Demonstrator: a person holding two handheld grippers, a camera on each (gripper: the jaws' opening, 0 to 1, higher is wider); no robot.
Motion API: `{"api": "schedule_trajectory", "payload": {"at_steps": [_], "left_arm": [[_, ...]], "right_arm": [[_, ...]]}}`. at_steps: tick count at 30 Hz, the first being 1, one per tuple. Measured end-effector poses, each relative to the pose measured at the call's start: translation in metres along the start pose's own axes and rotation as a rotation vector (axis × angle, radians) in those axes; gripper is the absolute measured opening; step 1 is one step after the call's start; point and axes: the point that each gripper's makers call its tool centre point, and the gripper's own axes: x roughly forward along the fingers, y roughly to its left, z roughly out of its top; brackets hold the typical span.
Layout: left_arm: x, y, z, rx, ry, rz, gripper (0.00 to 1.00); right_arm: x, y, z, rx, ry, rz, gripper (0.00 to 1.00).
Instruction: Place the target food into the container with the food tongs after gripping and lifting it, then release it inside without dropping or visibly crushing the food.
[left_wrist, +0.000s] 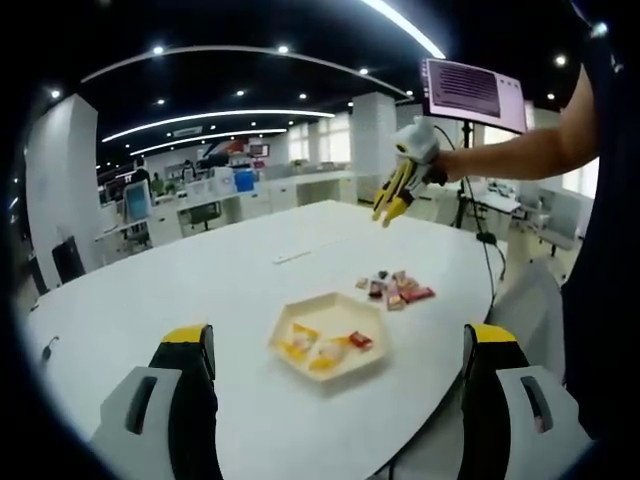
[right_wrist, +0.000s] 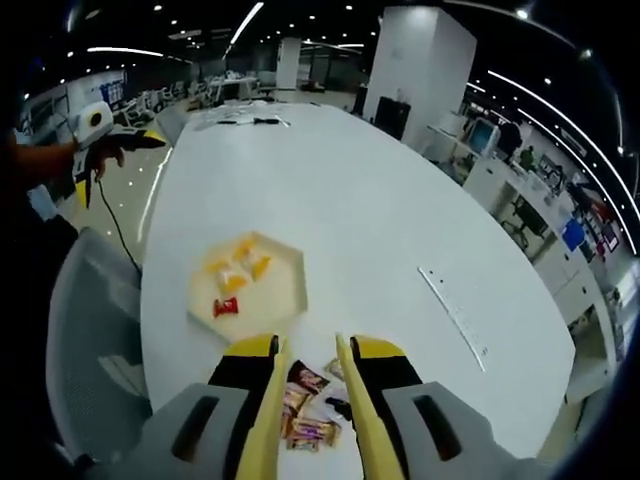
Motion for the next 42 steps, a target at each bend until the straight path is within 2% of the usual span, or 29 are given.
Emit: {"api": "schedule_trajectory", "payload": {"at_steps": [11,23,37,42], "left_arm": [[-0.002,0.004,-0.002,-0.007,0.003,0.012,0.99],[-0.004,0.007,-0.008,-0.023,0.015,0.028,0.99],[-0.004,0.012,-0.021,-0.047,0.052,0.051,0.99],[-0.003,0.012,-0.023,-0.048,0.063,0.055,0.99]], "right_arm": [[0.011,-0.010,-0.003,0.014,0.000,-0.015,0.27],[0.028,-0.024,-0.016,0.027,0.002,-0.025,0.27],[0.068,-0.038,-0.054,0.078,0.033,-0.017,0.27],[0.086,-0.037,-0.069,0.059,0.064,-0.004,0.27]]}}
